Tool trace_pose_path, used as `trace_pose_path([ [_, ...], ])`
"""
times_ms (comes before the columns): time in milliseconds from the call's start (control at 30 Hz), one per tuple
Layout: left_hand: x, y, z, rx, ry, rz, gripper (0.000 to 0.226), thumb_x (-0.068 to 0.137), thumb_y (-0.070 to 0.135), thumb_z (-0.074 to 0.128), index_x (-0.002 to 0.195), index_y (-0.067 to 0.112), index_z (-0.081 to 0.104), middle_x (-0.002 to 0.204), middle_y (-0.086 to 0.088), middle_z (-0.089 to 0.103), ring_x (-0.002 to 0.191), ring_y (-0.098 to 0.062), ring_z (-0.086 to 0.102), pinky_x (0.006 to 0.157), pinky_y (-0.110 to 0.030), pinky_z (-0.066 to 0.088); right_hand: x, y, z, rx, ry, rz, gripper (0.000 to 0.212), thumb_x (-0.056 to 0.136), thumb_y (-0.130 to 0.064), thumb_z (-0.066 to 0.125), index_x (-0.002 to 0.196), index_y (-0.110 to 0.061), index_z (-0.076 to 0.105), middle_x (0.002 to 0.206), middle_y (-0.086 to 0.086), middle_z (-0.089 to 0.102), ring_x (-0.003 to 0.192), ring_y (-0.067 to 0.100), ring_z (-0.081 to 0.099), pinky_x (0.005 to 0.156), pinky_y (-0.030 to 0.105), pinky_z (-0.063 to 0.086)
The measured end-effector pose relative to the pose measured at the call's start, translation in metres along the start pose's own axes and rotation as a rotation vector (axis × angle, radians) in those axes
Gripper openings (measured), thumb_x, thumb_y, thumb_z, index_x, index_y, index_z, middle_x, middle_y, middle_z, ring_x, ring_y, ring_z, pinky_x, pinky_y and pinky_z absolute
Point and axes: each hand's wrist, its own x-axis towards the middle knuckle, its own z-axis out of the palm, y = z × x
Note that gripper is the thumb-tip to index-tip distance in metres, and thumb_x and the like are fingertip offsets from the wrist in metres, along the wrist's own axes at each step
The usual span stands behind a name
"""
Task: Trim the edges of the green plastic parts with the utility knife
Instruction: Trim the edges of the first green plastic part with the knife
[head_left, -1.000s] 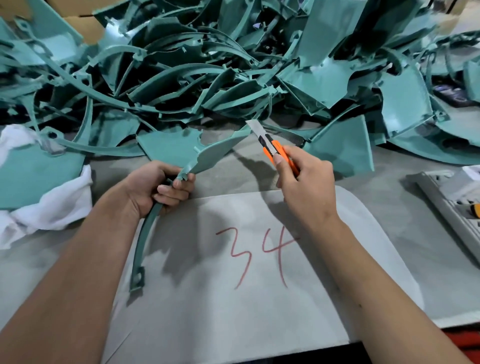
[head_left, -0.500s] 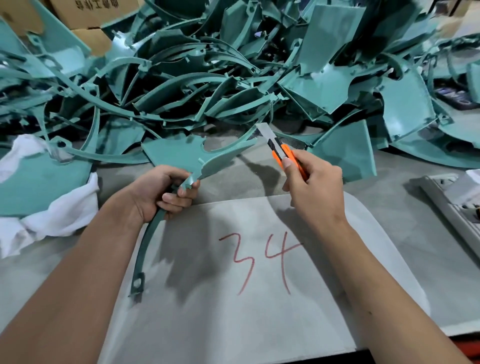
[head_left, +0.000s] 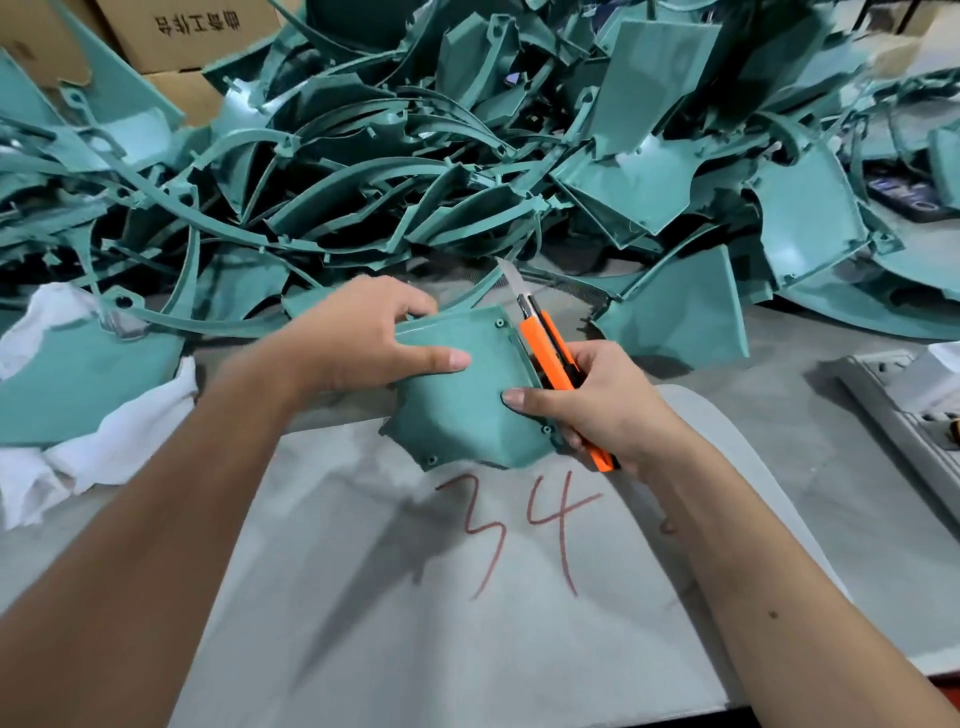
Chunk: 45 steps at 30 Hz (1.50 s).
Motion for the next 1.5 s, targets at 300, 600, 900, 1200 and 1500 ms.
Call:
trace_pose_path([
  [300,-0.038,0.027,0.105,-1.058,1.14,-0.49,0.052,0.074,0.056,0.075,0.098,0.017,0.051,0.094,0.0,0.062,0.079,-0.012,0.06,0.065,-0.031,0.051,0.008,0.006,0.019,0.35,0.143,-0.062,0.042,0.091,-0.009,0.079,0.069,-0.02,0.045,0.042,0.01,0.039,0.033,0.014,0.029,0.042,0.02,0.031],
  [600,-0.023,0.023,0.113,-1.26,0.764,-0.31,0.049,0.074,0.012,0.085,0.118,0.012,0.062,0.108,-0.003,0.078,0.097,-0.024,0.076,0.074,-0.04,0.064,0.004,0.004,0.019,0.033,0.174,-0.274,0.04,0.099,-0.038,0.071,0.082,-0.007,0.053,0.054,0.002,0.049,0.044,0.019,0.041,0.049,0.035,0.038],
  [900,-0.026,0.002,0.095,-1.453,0.93,-0.434,0.048,0.089,-0.006,0.072,0.131,-0.002,0.049,0.123,-0.018,0.07,0.112,-0.036,0.07,0.097,-0.058,0.055,-0.005,0.014,-0.001,-0.751,0.182,-0.608,0.037,0.1,-0.055,0.05,0.08,-0.026,0.06,0.056,-0.01,0.049,0.055,0.013,0.05,0.053,0.036,0.04],
  [1200,-0.027,-0.005,0.092,-1.514,0.928,-0.365,0.037,0.084,-0.006,0.074,0.115,0.007,0.058,0.11,-0.012,0.076,0.108,-0.038,0.071,0.097,-0.063,0.054,-0.004,0.014,0.0,-0.919,0.149,-0.611,0.044,0.098,-0.064,0.045,0.081,-0.027,0.063,0.052,-0.011,0.048,0.053,0.01,0.05,0.052,0.036,0.045],
  [1500,-0.035,-0.006,0.09,-1.469,0.769,-0.298,0.059,0.074,0.004,0.076,0.129,-0.001,0.057,0.118,-0.014,0.074,0.104,-0.029,0.071,0.092,-0.049,0.058,0.001,0.018,-0.009,-0.912,0.395,-0.535,0.032,0.101,-0.05,0.053,0.077,-0.028,0.055,0.049,-0.007,0.044,0.047,0.014,0.044,0.049,0.033,0.03],
])
